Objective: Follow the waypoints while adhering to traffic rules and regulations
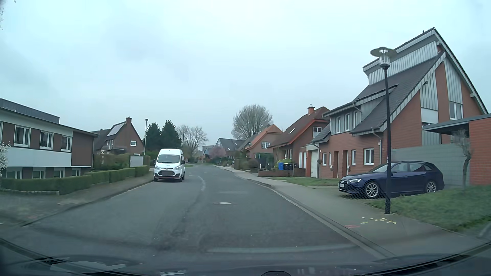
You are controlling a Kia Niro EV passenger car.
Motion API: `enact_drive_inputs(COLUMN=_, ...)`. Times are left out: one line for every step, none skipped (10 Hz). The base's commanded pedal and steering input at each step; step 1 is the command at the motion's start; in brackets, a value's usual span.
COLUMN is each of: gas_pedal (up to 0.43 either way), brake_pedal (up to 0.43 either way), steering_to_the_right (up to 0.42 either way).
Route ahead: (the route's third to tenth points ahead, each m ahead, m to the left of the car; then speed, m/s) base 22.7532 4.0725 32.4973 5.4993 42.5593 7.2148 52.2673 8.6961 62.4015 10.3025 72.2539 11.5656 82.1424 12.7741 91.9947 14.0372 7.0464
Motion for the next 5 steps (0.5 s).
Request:
enact_drive_inputs(gas_pedal=0.228, brake_pedal=0.000, steering_to_the_right=-0.039)
enact_drive_inputs(gas_pedal=0.228, brake_pedal=0.000, steering_to_the_right=-0.038)
enact_drive_inputs(gas_pedal=0.228, brake_pedal=0.000, steering_to_the_right=-0.037)
enact_drive_inputs(gas_pedal=0.228, brake_pedal=0.000, steering_to_the_right=-0.035)
enact_drive_inputs(gas_pedal=0.228, brake_pedal=0.000, steering_to_the_right=-0.033)
